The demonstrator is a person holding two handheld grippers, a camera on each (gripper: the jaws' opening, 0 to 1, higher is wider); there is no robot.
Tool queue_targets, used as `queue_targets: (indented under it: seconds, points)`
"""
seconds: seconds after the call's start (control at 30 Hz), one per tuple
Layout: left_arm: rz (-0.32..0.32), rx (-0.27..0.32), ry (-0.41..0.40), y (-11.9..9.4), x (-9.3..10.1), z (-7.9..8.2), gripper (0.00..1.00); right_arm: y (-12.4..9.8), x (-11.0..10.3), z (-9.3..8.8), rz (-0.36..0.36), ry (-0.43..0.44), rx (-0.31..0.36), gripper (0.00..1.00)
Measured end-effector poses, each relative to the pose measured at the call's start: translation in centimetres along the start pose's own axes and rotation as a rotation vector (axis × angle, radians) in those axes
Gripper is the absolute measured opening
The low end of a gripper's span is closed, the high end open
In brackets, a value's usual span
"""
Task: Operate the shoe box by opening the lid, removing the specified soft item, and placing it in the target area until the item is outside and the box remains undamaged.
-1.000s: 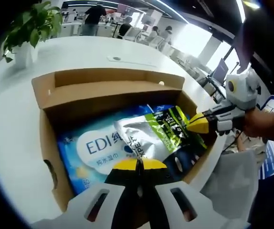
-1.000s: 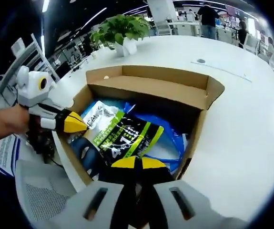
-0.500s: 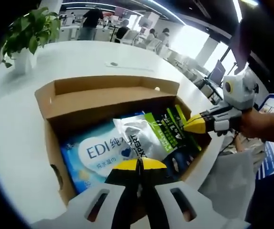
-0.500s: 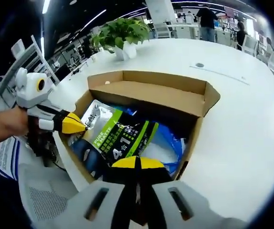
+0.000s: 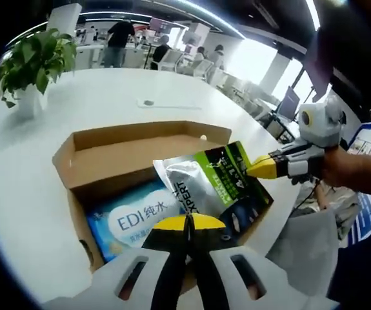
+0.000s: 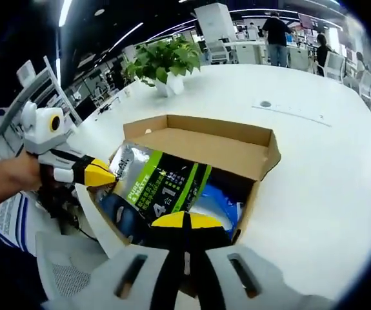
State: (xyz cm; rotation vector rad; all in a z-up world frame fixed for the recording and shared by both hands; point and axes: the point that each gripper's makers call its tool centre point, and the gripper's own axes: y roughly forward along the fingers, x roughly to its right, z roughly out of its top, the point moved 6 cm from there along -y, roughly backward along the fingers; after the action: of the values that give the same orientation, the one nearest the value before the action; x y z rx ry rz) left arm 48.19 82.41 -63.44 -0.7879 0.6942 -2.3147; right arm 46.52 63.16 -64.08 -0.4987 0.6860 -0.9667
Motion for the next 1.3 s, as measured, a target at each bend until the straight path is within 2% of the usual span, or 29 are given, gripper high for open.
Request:
queue_targets:
  seconds: [0.37, 0.73, 1.1, 1.3]
  points:
    - [-0.033, 0.016, 0.041, 0.4, 2.5, 1.8, 0.00, -2.9, 1.1, 0.6, -0.034, 0.018, 0.049, 0.00]
    - [-0.078, 0.012, 0.099, 2.6, 5.7, 3.7, 0.00, -6.5, 3.9, 0.9, -0.082, 0.036, 0.089, 0.00]
    - [-0.112, -0.006, 0.137, 5.5, 8.2, 5.1, 0.00, -9.1, 7.0, 0.1, -0.122, 0.061, 0.109, 0.00]
    - [-0.131, -0.016, 0.158, 7.0, 10.3, 5.4, 0.00, -10.4, 8.8, -0.2, -0.139, 0.071, 0.116, 0.00]
